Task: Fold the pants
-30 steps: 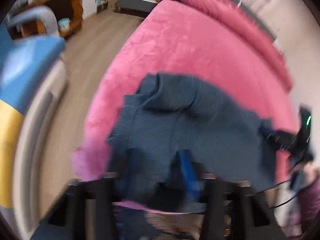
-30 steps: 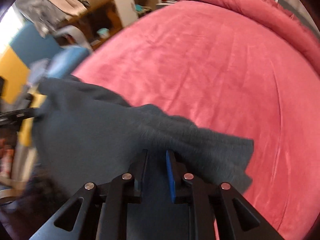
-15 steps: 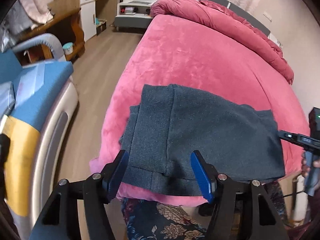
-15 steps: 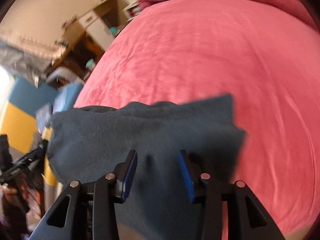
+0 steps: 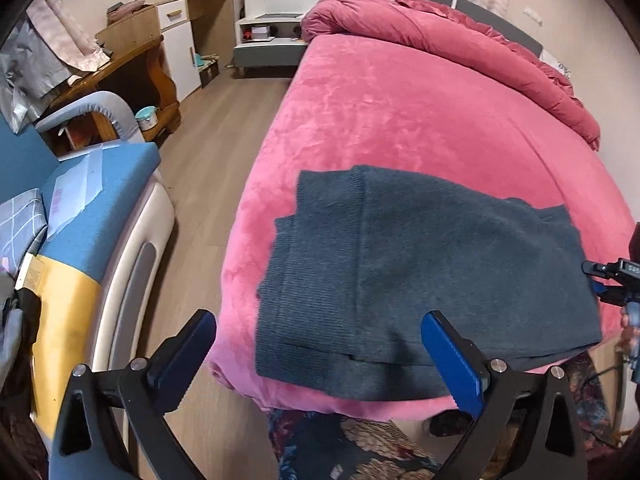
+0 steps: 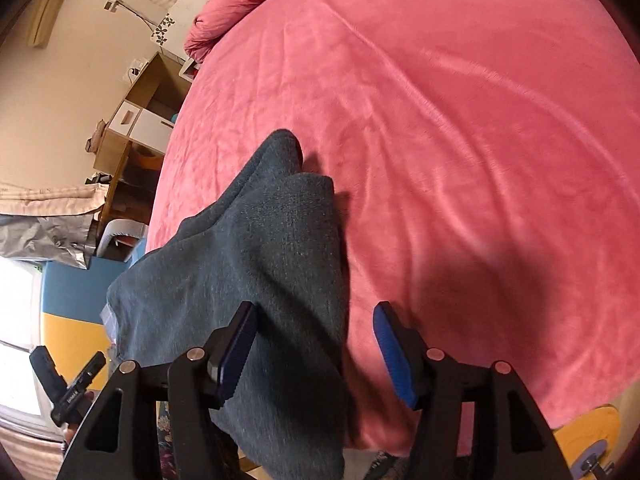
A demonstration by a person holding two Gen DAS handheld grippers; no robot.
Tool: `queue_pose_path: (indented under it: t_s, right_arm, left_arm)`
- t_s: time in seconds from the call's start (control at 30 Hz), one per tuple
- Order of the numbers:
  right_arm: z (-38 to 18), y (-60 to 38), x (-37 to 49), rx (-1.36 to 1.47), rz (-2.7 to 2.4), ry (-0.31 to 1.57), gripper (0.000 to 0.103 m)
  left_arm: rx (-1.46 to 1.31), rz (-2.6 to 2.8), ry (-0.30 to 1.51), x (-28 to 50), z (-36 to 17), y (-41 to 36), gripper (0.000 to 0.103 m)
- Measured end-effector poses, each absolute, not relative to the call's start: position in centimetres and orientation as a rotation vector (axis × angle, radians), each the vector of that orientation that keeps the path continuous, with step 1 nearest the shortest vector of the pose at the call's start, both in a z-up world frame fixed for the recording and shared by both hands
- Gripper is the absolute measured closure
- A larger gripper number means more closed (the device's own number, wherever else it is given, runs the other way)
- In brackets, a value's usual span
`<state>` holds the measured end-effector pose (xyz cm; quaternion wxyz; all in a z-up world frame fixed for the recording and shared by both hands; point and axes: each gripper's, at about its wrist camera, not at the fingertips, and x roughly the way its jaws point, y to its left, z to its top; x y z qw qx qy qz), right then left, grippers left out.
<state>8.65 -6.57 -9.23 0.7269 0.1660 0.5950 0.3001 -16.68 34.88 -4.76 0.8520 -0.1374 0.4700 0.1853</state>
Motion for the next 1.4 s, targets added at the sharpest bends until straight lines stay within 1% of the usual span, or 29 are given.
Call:
queue_pose_path:
  t_s: [0.27, 0.33, 0.37, 0.4, 0.47, 0.5, 0.53, 0.57, 0.6, 0.63, 0.67, 0.7, 0.73, 0.77, 0.8, 0.87, 0.9, 0.93, 0.97, 1.0, 1.03, 1.07, 1.1, 1.13, 1.17, 1.2, 1.27, 1.3, 1.4]
  right_arm:
    - [-10.7, -4.4, 9.6, 0.368, 0.696, 1.323, 0.037]
    - [-11.0, -4.4, 9.9, 0.379, 0.697, 1.328, 0.037]
    - [-11.2, -4.0, 10.1, 0.383, 0.704, 1.33, 0.035]
    - [-11.4, -3.7, 10.2, 0.381, 0.722, 1.326, 0.03]
    - [-11.5, -3.4, 10.1, 0.364, 0.732, 1.316, 0.027]
    - [-11.3, -3.1, 9.9, 0.349, 0.743, 1.305, 0.024]
    - [-11.3, -2.6, 9.8, 0.323, 0.747, 1.299, 0.021]
    - [-11.0, -2.1, 9.5, 0.272, 0.75, 1.295, 0.021]
    - [-10.9, -1.8, 9.3, 0.248, 0.754, 1.294, 0.023]
    - [-10.9, -1.5, 9.3, 0.234, 0.755, 1.299, 0.034]
    - [-10.8, -1.4, 9.2, 0.214, 0.75, 1.3, 0.041]
    - [-10.6, -1.2, 9.0, 0.204, 0.759, 1.3, 0.056]
    - [-10.6, -0.9, 8.8, 0.203, 0.772, 1.299, 0.071]
    - [-10.3, -0.4, 8.4, 0.172, 0.776, 1.29, 0.074]
    - [-10.2, 0.0, 8.1, 0.15, 0.78, 1.282, 0.079]
    - [-10.2, 0.6, 7.8, 0.127, 0.779, 1.275, 0.08]
    - [-10.6, 0.7, 8.0, 0.145, 0.778, 1.295, 0.079]
    - [-11.1, 0.6, 8.4, 0.179, 0.787, 1.32, 0.074]
    - [-11.7, 0.2, 8.7, 0.226, 0.792, 1.344, 0.073]
    - [-12.1, -0.1, 9.1, 0.272, 0.799, 1.362, 0.071]
    - [-12.3, -0.4, 9.3, 0.307, 0.807, 1.37, 0.068]
    - [-12.5, -0.6, 9.4, 0.327, 0.813, 1.372, 0.068]
    - [-12.5, -0.7, 9.3, 0.337, 0.816, 1.368, 0.067]
    - [-12.5, -0.8, 9.2, 0.333, 0.818, 1.362, 0.067]
    - [-12.3, -0.7, 9.1, 0.321, 0.815, 1.359, 0.067]
    - [-12.2, -1.1, 8.9, 0.316, 0.8, 1.359, 0.067]
    - [-11.7, -0.6, 8.6, 0.288, 0.772, 1.341, 0.073]
    - [-11.1, -0.5, 8.1, 0.267, 0.766, 1.318, 0.078]
    - [-9.6, -0.7, 7.2, 0.257, 0.772, 1.278, 0.08]
  left_arm:
    - [-0.466, 0.337, 1.007, -15.6, -9.3, 37.5, 0.0]
    - [-0.551, 0.281, 1.01, -15.1, -10.4, 37.7, 0.004]
    - [-0.591, 0.269, 1.009, -14.9, -10.8, 37.7, 0.008]
    - [-0.614, 0.27, 1.005, -14.6, -11.2, 37.7, 0.008]
    - [-0.615, 0.275, 0.999, -14.1, -11.6, 37.4, 0.008]
    - [-0.59, 0.272, 0.997, -13.8, -11.7, 37.1, 0.008]
    - [-0.567, 0.265, 0.987, -13.8, -11.5, 36.8, 0.01]
    - [-0.546, 0.248, 0.978, -13.8, -11.4, 36.4, 0.022]
    - [-0.527, 0.222, 0.976, -14.0, -11.2, 36.1, 0.033]
    - [-0.515, 0.215, 0.975, -14.1, -10.9, 36.0, 0.036]
    - [-0.515, 0.198, 0.972, -14.3, -10.7, 35.9, 0.044]
    - [-0.528, 0.177, 0.968, -14.5, -10.5, 35.9, 0.053]
    - [-0.539, 0.176, 0.961, -14.7, -10.4, 36.0, 0.055]
    - [-0.543, 0.168, 0.952, -15.0, -10.2, 35.9, 0.059]
    - [-0.535, 0.158, 0.95, -15.1, -10.0, 35.8, 0.061]
    - [-0.544, 0.16, 0.946, -15.1, -10.1, 35.9, 0.06]
    - [-0.552, 0.162, 0.95, -15.0, -10.3, 36.1, 0.053]
    - [-0.561, 0.175, 0.964, -14.8, -10.7, 36.4, 0.046]
    - [-0.575, 0.184, 0.974, -14.6, -11.1, 36.8, 0.038]
    - [-0.59, 0.172, 0.982, -14.3, -11.4, 36.9, 0.033]
    - [-0.585, 0.157, 0.989, -14.0, -11.5, 36.9, 0.031]
    - [-0.594, 0.139, 0.993, -13.6, -11.6, 37.0, 0.022]
    - [-0.609, 0.125, 1.0, -13.3, -11.8, 37.0, 0.016]
    - [-0.61, 0.134, 1.006, -12.9, -11.9, 36.7, 0.017]
    - [-0.591, 0.15, 1.007, -12.5, -11.6, 36.2, 0.022]
    - [-0.58, 0.141, 1.003, -12.3, -11.4, 35.8, 0.029]
    - [-0.576, 0.139, 0.992, -12.6, -11.0, 35.8, 0.053]
    - [-0.594, 0.132, 0.978, -13.0, -10.7, 36.1, 0.062]
    - [-0.623, 0.097, 0.937, -14.1, -9.5, 36.7, 0.066]
